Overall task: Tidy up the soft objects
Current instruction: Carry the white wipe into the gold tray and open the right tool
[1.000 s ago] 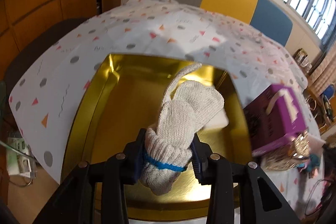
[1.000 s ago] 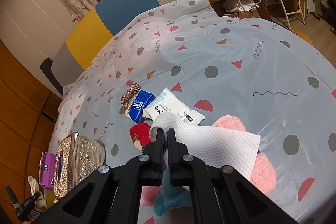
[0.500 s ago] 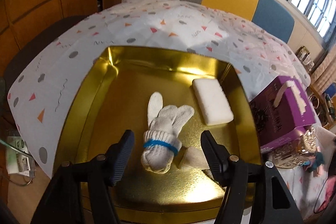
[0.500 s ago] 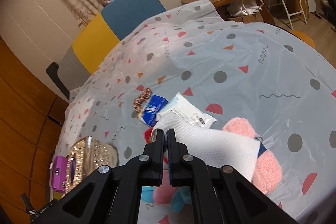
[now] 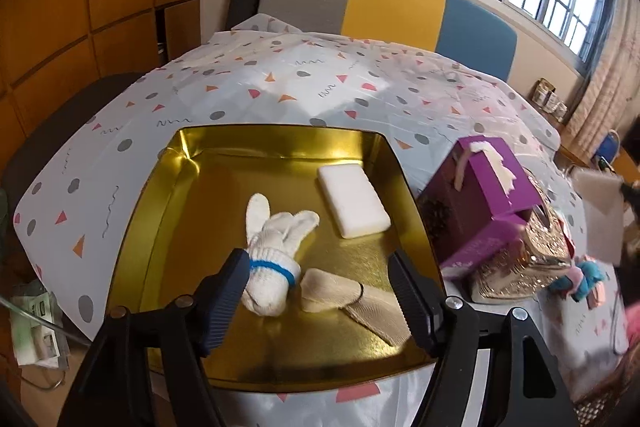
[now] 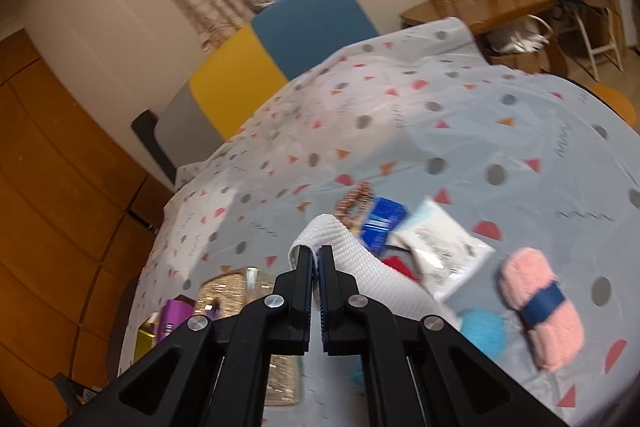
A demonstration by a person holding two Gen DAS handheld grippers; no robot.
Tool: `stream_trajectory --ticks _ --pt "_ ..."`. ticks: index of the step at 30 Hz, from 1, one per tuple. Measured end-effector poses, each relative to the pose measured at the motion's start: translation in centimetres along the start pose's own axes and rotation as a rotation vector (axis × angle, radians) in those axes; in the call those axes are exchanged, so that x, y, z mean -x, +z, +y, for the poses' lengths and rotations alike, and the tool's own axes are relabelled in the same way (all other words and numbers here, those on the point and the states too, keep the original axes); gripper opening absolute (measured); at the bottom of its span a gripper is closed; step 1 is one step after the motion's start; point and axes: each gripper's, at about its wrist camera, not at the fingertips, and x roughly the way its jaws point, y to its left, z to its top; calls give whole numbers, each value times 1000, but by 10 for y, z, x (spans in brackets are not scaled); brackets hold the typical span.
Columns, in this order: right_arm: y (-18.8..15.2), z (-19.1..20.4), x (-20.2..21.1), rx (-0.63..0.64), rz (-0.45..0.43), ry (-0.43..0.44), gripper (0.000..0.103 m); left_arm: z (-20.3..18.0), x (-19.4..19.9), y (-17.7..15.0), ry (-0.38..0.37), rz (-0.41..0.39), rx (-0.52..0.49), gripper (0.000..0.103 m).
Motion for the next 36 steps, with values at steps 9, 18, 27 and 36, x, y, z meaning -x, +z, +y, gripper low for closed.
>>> stream_trajectory --ticks 9,18,27,36 --pt "5 127 -36 184 39 140 2 15 6 -10 6 -5 13 72" --pt "-22 276 -58 318 105 407 2 35 6 -16 14 -1 54 72" --pt "-107 346 -140 306 346 518 2 59 7 -24 28 10 100 72" --pt "-176 338 -223 331 527 319 21 74 9 -29 43 4 133 72"
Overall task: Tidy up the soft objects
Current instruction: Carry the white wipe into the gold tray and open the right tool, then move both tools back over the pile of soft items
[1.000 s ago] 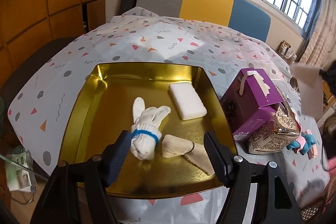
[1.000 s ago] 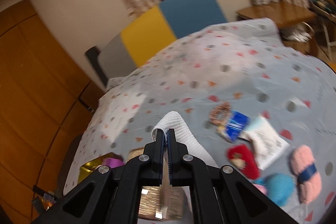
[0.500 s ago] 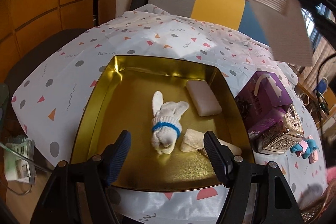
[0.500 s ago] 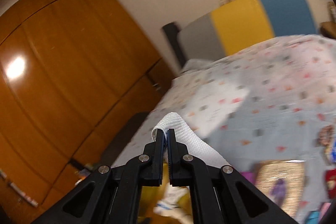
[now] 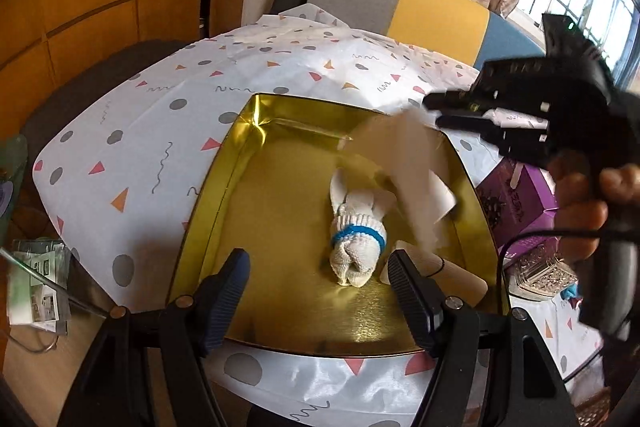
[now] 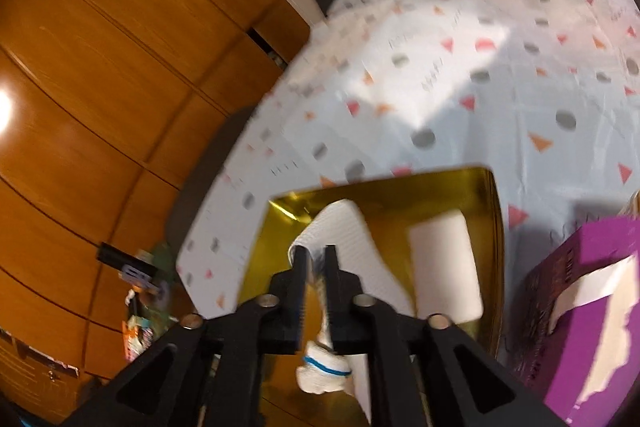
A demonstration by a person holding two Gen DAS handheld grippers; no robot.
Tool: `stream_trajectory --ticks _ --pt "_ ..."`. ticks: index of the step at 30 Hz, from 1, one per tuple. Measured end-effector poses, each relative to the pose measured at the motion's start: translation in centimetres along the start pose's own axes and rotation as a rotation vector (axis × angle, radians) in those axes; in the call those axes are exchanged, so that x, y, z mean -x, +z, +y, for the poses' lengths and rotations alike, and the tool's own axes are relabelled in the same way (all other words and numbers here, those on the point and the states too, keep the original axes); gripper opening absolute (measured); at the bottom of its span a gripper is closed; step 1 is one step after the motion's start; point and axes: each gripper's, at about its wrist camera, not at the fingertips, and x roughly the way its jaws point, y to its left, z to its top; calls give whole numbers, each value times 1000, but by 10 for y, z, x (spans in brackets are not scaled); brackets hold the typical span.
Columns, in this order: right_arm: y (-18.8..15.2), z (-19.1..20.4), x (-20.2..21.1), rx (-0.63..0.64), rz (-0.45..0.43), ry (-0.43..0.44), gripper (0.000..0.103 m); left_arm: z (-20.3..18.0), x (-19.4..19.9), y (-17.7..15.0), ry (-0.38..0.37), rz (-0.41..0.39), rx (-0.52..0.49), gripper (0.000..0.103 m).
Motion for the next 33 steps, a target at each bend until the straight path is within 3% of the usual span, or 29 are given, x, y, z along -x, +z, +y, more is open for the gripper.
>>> stream_trajectory --ticks 4,11,22,33 --pt "-10 -8 -7 -11 31 -33 31 1 1 2 1 -8 2 72" --pt "-20 -2 16 54 5 -81 33 -3 11 6 16 -48 -17 74" --pt "-63 11 80 255 -130 -224 38 -21 28 7 34 -102 -82 82" --pt "-87 -11 135 279 -233 -325 41 -42 31 3 22 -95 -135 86"
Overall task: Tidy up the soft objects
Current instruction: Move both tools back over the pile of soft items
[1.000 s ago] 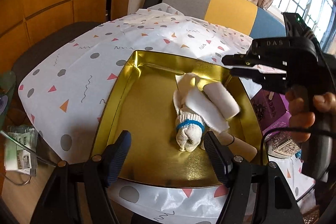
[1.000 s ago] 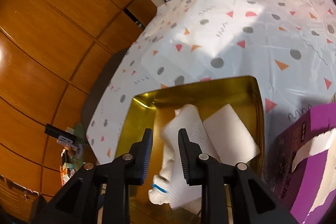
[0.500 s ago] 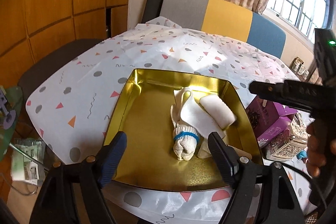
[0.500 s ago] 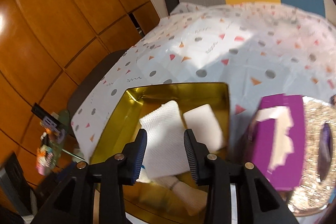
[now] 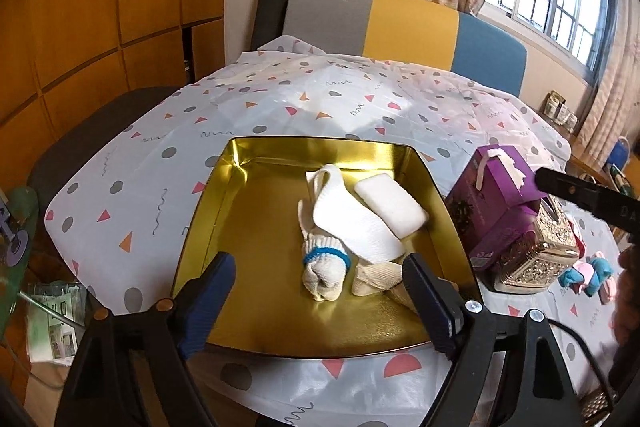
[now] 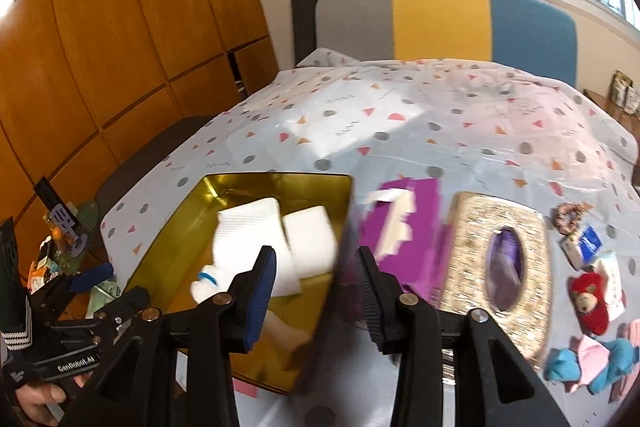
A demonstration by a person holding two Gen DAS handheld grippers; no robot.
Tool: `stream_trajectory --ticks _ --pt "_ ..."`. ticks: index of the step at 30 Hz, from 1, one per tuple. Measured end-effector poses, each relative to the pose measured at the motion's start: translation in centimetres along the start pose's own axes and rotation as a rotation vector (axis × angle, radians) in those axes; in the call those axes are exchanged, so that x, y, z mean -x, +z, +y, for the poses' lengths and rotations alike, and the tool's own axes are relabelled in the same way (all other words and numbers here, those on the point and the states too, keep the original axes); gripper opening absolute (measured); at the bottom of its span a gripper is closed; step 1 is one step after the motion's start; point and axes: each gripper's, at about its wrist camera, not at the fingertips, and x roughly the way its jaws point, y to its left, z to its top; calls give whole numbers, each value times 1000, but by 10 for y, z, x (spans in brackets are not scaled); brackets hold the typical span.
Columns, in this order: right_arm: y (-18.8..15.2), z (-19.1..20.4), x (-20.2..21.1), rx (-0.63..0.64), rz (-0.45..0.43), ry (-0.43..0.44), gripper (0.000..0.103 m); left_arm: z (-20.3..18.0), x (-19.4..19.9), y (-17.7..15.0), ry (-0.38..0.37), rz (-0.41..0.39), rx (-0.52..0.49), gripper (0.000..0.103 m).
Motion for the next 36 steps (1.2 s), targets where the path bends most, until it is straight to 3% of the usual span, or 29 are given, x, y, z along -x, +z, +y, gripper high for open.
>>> stream_trajectory --ticks 7,13,19,22,26,34,36 --pt "-7 -46 35 -77 -54 -75 42 -17 -1 0 -21 4 -41 86" --pt "-21 -104 75 -171 -100 -189 42 -39 2 0 -71 -3 -99 86" --pt "-47 -203 118 -415 -138 -405 42 -63 8 2 -151 -21 -157 86" --pt "-60 -262 138 -602 -178 -570 42 -79 11 4 -188 -41 -196 86" --pt "-73 -312 146 -726 -195 -673 42 -105 13 11 -245 -38 -251 86" --pt "-106 -364 142 -797 -146 -793 42 -156 23 26 -306 -63 -335 86" --pt "-114 -375 144 -860 -149 -779 42 -168 24 29 -316 -73 -352 86"
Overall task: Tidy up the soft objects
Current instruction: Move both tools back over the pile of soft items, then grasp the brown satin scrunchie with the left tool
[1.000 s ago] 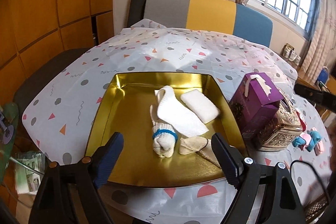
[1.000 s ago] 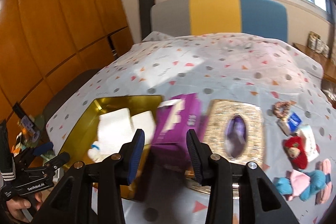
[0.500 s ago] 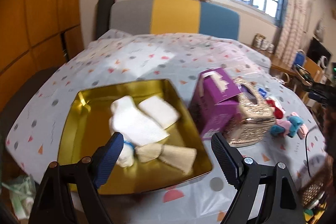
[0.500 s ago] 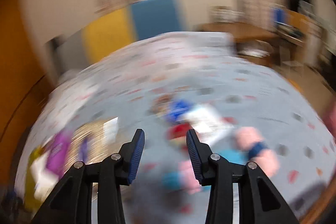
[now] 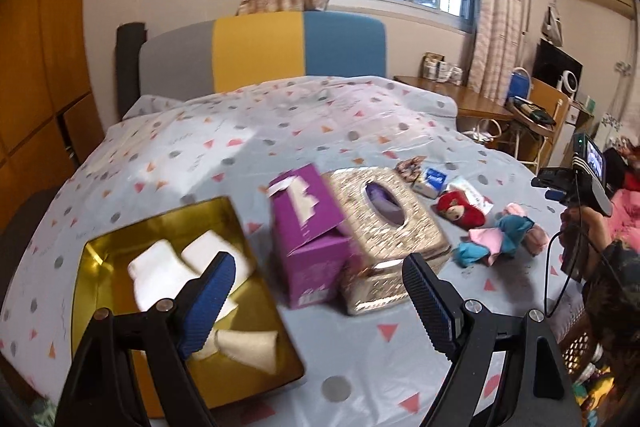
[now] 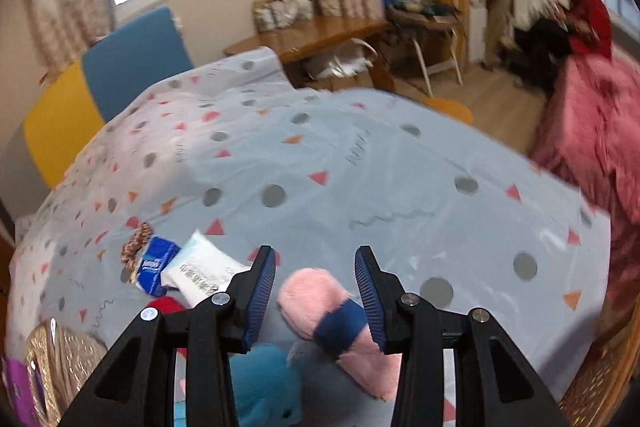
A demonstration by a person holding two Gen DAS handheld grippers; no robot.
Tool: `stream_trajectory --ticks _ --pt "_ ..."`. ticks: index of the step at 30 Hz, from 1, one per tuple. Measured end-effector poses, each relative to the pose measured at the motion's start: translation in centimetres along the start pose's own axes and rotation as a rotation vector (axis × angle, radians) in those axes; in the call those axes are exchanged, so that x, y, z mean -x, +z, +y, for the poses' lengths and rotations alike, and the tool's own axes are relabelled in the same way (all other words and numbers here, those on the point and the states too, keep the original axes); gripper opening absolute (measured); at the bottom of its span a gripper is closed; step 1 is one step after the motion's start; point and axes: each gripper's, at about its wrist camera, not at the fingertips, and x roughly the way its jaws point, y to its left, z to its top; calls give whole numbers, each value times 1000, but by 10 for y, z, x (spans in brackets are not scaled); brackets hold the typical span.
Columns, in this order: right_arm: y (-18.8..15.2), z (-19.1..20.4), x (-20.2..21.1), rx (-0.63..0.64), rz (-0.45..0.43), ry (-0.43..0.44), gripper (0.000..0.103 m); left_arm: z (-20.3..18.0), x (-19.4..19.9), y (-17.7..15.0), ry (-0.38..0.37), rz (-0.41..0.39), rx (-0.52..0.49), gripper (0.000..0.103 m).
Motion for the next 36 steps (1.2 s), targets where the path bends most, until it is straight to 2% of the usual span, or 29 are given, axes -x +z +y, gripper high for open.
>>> stream_trajectory --ticks 3,5,8,16,25,32,36 --pt "0 -12 -1 -63 10 20 42 -15 -6 10 -25 -4 -19 86" --pt "-2 -17 -5 -100 48 61 42 -24 -10 15 -38 -5 -36 86" --pt "-3 -19 -9 -118 74 68 42 -40 -16 19 -61 -4 -64 86" --pt "-4 -26 -11 -161 82 75 42 -82 -21 29 -115 -1 -126 86" --pt "-5 -56 -11 -331 88 96 42 -117 -31 36 -188 15 -180 86" --pt "-7 -54 -16 -332 120 126 42 -138 -53 51 -241 82 -163 86" --pt "-7 -48 -17 -310 130 148 42 -148 -77 78 -275 152 -87 86"
